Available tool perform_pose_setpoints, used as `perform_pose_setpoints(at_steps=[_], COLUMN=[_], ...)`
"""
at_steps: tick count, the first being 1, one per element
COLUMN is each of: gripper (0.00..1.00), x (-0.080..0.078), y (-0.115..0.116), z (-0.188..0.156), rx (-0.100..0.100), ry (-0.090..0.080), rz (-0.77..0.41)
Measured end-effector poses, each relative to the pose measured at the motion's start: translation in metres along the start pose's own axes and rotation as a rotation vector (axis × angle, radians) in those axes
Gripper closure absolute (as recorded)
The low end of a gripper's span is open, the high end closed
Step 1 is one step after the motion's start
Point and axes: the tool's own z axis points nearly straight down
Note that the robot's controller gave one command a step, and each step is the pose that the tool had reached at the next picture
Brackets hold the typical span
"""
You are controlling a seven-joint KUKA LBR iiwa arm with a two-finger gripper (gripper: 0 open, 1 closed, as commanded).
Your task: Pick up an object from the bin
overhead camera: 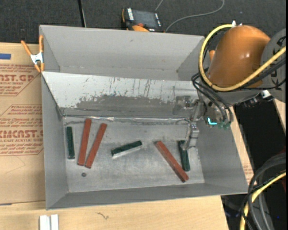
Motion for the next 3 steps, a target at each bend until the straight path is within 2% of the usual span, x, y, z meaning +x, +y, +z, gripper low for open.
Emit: perform_pose_setpoints(at_steps=[1,2,3], gripper=[0.00,0.00,1.00], x=[0.007,-0.043,-0.042], y=[0.062,0.118,0.113], z=[0.163,0.165,0.165], rx=[-0.001,-0.003,0.000], ry=[-0.004,-0.013,-0.007], rz=[-0.379,-0.354,-0.350])
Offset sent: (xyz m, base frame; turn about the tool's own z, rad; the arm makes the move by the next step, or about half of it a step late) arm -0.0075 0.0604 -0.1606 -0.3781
